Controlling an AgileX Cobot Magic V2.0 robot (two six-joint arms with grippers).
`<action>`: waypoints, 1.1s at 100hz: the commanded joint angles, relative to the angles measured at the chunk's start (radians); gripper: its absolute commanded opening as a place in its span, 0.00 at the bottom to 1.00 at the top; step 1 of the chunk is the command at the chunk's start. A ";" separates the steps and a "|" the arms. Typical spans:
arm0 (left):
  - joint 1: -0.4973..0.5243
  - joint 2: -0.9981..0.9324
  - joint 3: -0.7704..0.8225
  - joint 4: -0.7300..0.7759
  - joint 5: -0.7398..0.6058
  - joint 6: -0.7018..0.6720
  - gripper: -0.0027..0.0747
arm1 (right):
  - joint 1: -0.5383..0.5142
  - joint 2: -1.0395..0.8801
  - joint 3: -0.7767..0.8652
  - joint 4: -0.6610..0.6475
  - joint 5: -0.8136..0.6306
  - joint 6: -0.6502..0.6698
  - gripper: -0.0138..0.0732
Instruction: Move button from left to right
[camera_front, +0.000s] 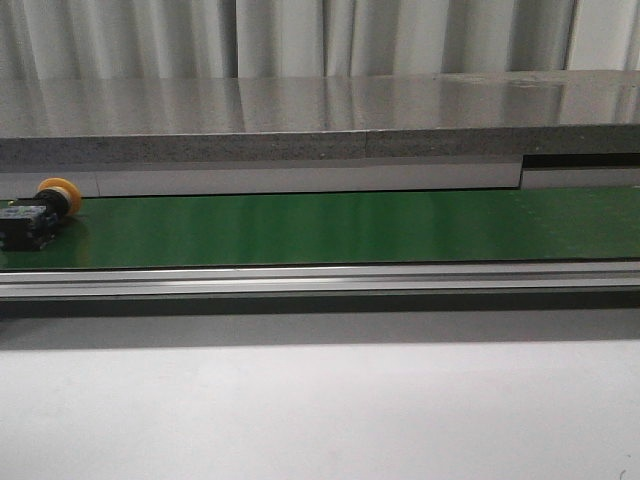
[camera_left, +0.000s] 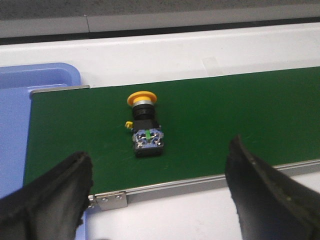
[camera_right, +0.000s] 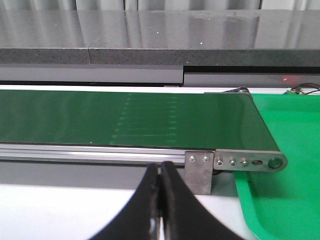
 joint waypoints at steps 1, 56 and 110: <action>-0.009 -0.118 0.068 -0.015 -0.133 0.004 0.73 | -0.001 -0.021 -0.015 0.003 -0.084 0.001 0.08; -0.009 -0.618 0.412 -0.015 -0.363 0.004 0.73 | -0.001 -0.021 -0.015 0.003 -0.084 0.001 0.08; -0.009 -0.618 0.448 -0.015 -0.467 0.004 0.51 | -0.001 -0.021 -0.015 0.003 -0.084 0.001 0.08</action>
